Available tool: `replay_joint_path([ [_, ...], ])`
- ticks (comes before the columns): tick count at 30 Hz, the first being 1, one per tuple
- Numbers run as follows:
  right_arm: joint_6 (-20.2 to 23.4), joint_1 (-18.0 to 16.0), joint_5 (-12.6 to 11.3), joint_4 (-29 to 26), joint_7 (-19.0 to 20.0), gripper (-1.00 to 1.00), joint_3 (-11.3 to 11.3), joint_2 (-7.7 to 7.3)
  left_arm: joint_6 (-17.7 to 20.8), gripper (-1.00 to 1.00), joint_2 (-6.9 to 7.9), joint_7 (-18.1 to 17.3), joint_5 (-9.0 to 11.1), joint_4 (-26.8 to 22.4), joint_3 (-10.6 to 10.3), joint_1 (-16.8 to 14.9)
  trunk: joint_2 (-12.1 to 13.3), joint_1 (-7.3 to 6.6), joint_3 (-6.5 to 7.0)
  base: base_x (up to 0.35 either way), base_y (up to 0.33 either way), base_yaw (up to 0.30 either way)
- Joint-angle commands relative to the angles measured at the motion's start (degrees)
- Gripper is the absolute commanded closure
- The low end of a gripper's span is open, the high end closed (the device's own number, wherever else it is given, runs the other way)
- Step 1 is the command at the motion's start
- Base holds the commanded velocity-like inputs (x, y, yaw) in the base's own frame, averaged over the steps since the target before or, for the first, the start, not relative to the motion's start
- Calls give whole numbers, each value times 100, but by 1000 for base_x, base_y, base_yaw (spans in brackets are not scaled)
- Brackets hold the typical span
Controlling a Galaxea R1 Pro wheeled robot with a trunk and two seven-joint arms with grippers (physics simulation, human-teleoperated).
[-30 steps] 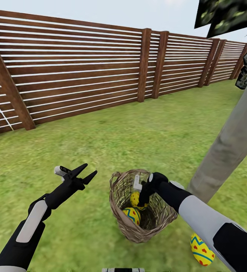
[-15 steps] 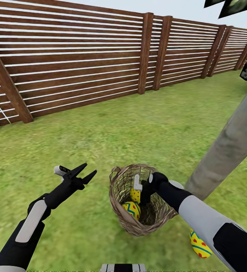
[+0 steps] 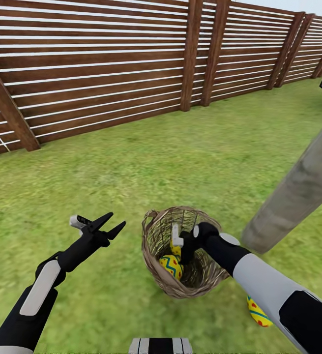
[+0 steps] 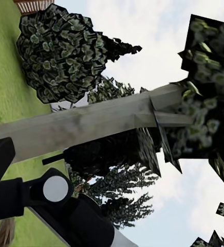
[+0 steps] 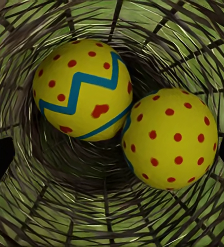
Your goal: Take the three Easter eggs out of the wicker basket on the lawn in the garden, then place them on the lawn next to a single tree (choose any tree) so that all three eggs are next to the same tree and none are left in the basket.
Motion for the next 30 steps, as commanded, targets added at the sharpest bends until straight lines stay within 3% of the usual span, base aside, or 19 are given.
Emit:
replay_joint_path([
  [1,25,-4,45,-24,14,-100,18,0,28,-100,1,-9,13,0,3,-3,-3,1,-27,0,0,0],
  [8,2,-5,111,-232,0,-100,19,8,28,-100,1,-19,12,0,3,-3,-13,19,-182,0,0,0],
  [12,-293,-4,132,-239,7,-100,25,8,27,-100,1,-20,12,5,3,-3,-18,30,-271,0,0,0],
  [18,-333,-4,274,-250,8,-100,30,15,25,-100,1,-19,12,9,4,-3,-26,45,-404,0,0,0],
  [30,-335,-5,298,-525,8,-100,32,13,26,-100,1,-19,12,0,-3,-3,-42,76,-670,0,0,0],
])
